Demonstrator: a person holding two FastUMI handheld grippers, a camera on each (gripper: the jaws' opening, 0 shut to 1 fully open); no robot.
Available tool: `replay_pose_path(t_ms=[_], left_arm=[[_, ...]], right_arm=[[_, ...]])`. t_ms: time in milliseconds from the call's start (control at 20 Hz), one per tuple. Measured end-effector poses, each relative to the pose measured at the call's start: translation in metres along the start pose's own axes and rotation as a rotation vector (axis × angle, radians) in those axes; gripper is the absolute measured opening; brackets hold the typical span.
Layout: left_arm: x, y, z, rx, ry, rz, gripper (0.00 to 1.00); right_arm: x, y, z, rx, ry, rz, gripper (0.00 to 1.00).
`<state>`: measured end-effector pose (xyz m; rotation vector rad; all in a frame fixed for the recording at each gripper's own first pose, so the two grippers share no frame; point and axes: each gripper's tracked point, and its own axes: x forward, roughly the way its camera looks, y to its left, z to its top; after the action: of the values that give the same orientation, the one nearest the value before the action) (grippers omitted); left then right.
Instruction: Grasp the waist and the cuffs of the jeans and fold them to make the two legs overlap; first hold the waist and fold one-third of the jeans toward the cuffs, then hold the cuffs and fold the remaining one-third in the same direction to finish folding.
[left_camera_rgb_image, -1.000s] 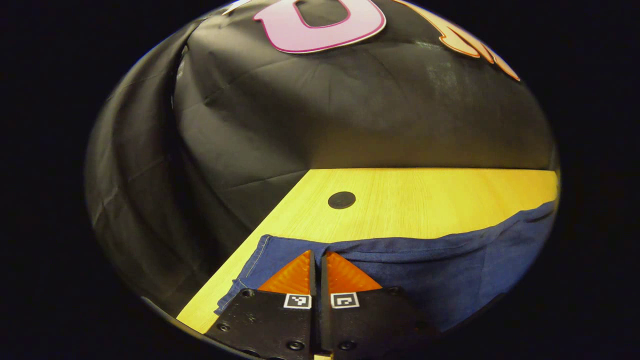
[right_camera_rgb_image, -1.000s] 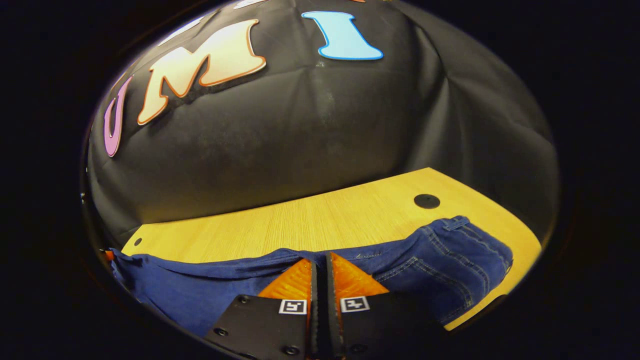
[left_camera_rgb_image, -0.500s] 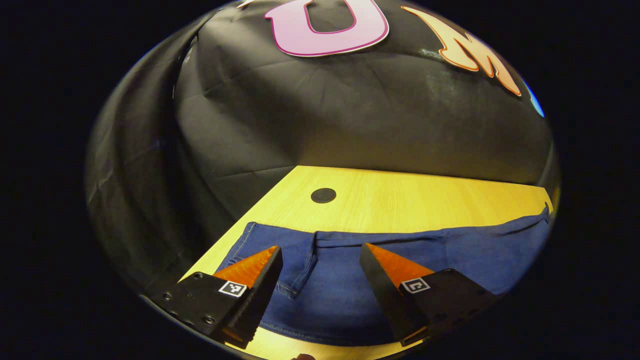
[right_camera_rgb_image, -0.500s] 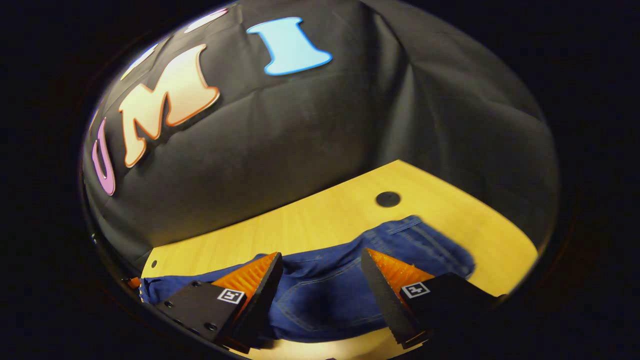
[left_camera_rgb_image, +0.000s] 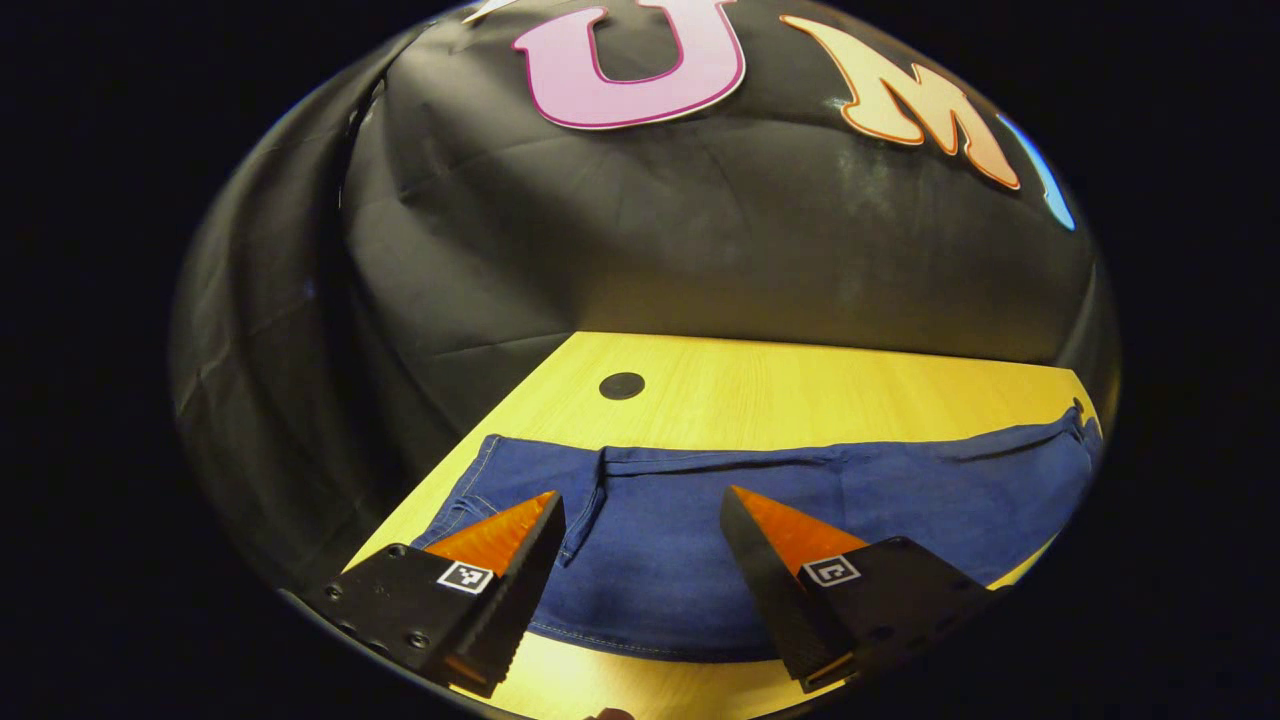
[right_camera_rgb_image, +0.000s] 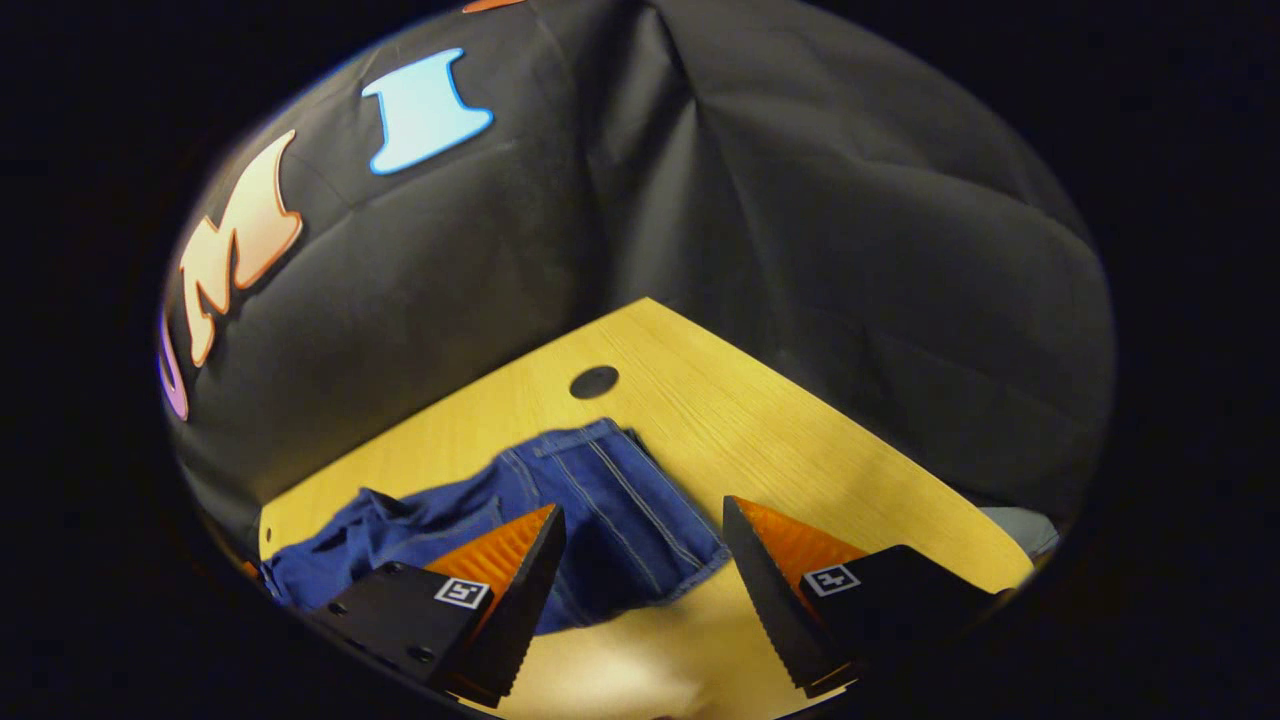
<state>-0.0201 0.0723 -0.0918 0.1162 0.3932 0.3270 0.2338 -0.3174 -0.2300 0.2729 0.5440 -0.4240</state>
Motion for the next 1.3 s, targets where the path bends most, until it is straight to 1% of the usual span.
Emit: replay_pose_path(t_ms=[50,100,150,250,300,350,450,500,600,650,750,800,850,900,950,1050,1100,1200,1250,1300], left_arm=[[-0.003,-0.004,0.001,-0.007,0.0,-0.009,0.95],[-0.007,-0.007,0.001,-0.015,0.0,-0.014,0.96],[-0.011,-0.01,0.002,-0.023,-0.002,-0.017,0.95],[-0.016,-0.014,0.002,-0.03,-0.006,-0.016,0.96],[-0.015,-0.014,0.002,-0.036,-0.002,-0.015,0.96],[-0.016,-0.014,0.003,-0.042,-0.004,-0.014,0.95],[-0.019,-0.013,0.001,-0.048,0.002,-0.007,0.96],[-0.024,-0.011,-0.002,-0.047,0.003,0.001,0.96],[-0.031,-0.005,-0.006,-0.048,0.004,0.018,0.96],[-0.035,-0.002,-0.007,-0.05,0.006,0.026,0.96],[-0.041,0.001,-0.007,-0.052,0.003,0.037,0.96],[-0.045,0.003,-0.008,-0.053,0.004,0.042,1.0],[-0.048,0.004,-0.007,-0.052,0.003,0.044,0.96],[-0.051,0.005,-0.008,-0.05,0.001,0.049,0.96],[-0.053,0.006,-0.007,-0.049,0.0,0.053,0.96],[-0.059,0.008,-0.006,-0.05,-0.006,0.058,0.96],[-0.062,0.008,-0.005,-0.057,-0.008,0.059,0.96],[-0.069,0.008,-0.003,-0.074,-0.024,0.055,0.96],[-0.072,0.007,0.001,-0.082,-0.032,0.052,0.96],[-0.075,0.008,0.001,-0.085,-0.035,0.053,0.96]], right_arm=[[0.002,-0.003,-0.006,0.004,0.019,0.002,0.98],[0.003,-0.004,-0.009,0.011,0.032,0.005,0.94],[0.006,-0.004,-0.012,0.013,0.041,0.006,0.98],[0.005,-0.004,-0.011,-0.016,0.026,0.004,0.98],[0.005,-0.003,-0.013,-0.037,0.025,0.003,0.94],[0.006,-0.003,-0.011,-0.062,0.014,0.004,0.98],[0.006,-0.005,-0.013,-0.085,0.011,0.001,0.98],[0.004,-0.003,-0.013,-0.077,0.017,0.006,0.98],[0.011,0.008,-0.022,-0.048,0.03,0.035,0.88],[0.011,0.011,-0.02,-0.054,0.012,0.038,0.74],[0.01,0.014,-0.024,-0.051,0.022,0.045,0.45],[0.01,0.016,-0.023,-0.043,0.022,0.053,0.42],[0.01,0.016,-0.023,-0.03,0.022,0.062,0.28],[0.01,0.014,-0.022,-0.006,0.016,0.074,0.27],[0.009,0.016,-0.022,0.015,0.013,0.086,0.22],[0.009,0.016,-0.018,0.035,0.003,0.101,0.21],[0.005,0.015,-0.015,0.051,0.004,0.095,0.19],[0.005,0.015,-0.014,0.088,0.011,0.09,0.1],[0.004,0.015,-0.013,0.096,0.014,0.086,0.1],[0.003,0.014,-0.011,0.107,0.013,0.08,0.12]])
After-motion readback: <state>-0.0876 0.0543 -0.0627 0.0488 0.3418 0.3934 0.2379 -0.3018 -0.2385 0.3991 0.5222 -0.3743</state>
